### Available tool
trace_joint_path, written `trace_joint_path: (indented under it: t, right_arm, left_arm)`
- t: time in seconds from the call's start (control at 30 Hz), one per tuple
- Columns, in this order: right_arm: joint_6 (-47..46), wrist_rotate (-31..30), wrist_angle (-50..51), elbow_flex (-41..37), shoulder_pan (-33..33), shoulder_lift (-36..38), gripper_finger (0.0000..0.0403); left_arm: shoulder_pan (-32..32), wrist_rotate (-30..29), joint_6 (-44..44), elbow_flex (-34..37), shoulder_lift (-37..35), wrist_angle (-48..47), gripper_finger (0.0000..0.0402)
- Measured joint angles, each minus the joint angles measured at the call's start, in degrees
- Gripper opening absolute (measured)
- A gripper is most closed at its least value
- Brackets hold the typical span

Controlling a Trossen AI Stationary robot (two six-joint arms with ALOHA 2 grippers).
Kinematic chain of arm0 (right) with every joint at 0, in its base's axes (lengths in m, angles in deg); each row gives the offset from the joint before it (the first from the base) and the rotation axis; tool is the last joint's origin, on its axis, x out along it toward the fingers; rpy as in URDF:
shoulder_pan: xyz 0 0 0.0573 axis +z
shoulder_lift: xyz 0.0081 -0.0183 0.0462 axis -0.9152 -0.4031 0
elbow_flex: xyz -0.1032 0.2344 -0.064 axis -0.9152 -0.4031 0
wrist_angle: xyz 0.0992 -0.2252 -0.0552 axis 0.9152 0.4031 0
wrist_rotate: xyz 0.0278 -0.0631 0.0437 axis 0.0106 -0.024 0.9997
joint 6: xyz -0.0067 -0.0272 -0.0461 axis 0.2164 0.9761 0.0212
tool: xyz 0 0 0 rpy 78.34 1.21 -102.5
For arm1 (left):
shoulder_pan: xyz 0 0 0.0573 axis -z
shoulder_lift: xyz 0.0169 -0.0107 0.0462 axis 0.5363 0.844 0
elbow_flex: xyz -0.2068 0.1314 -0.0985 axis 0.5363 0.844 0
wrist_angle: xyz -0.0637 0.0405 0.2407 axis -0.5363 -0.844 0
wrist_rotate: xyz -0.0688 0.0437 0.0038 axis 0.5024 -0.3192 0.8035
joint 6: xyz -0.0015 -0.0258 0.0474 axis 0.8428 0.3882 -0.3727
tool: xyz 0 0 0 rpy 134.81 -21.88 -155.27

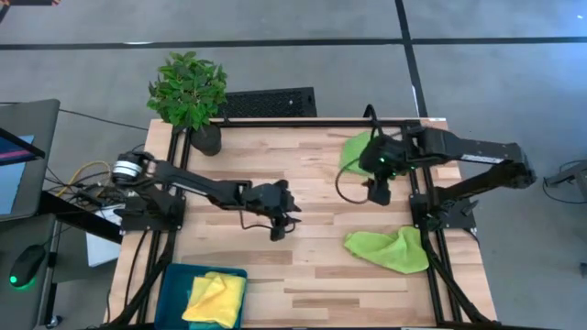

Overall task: Fold microfiber towels
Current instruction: Fold the light green microfiber towel

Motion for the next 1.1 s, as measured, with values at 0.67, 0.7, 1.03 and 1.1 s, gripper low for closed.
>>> trace_joint_path:
  t: [0.67,0.7,1.03,1.1]
  right_arm:
    - [-44.27,3.12,1.08,-18.15,22.90,4.51,0.0244]
    - [-46.73,3.49,1.12,-19.28,24.03,4.45,0.0244]
    - [-67.34,9.27,-4.24,-31.06,32.37,2.60,0.0244]
    - [-68.60,9.29,-4.62,-32.16,32.68,1.63,0.0244]
  left_arm:
    - [-0.03,-0.42,-6.84,-16.00,14.44,-3.69,0.0147]
    - [-0.03,-0.44,-7.04,-16.38,14.44,-4.57,0.0147]
    - [0.00,-0.43,-7.34,-17.59,14.44,-8.45,0.0147]
    - [0.00,-0.43,-7.32,-17.59,14.44,-8.44,0.0147]
